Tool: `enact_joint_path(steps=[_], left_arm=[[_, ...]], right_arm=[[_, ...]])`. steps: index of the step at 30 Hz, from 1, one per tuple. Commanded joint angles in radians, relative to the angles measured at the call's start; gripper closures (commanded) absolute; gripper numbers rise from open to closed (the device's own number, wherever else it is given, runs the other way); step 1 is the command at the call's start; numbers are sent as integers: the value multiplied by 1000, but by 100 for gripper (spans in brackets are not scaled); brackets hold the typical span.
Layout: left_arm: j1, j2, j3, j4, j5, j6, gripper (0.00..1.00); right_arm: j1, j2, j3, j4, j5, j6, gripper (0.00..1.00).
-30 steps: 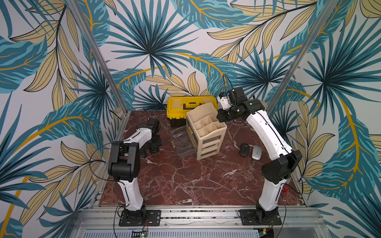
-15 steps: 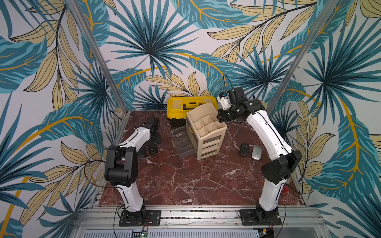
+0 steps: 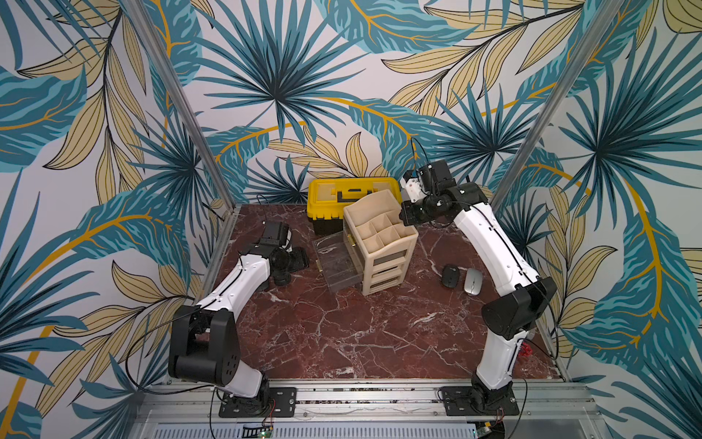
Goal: Take the mice out of the drawer
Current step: Close the drawer in the storage box.
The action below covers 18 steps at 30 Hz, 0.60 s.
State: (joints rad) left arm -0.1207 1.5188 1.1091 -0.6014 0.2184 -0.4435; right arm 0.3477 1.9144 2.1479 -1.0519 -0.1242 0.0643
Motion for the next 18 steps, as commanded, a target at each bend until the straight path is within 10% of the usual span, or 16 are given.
enact_joint_path(steps=[1, 18], left_arm=[[-14, 7, -24, 73, 108, 1, 27], [-166, 98, 32, 130, 63, -107, 0]], right_arm=[[-3, 57, -43, -133, 56, -28, 100], [7, 63, -18, -154, 62, -31, 100]])
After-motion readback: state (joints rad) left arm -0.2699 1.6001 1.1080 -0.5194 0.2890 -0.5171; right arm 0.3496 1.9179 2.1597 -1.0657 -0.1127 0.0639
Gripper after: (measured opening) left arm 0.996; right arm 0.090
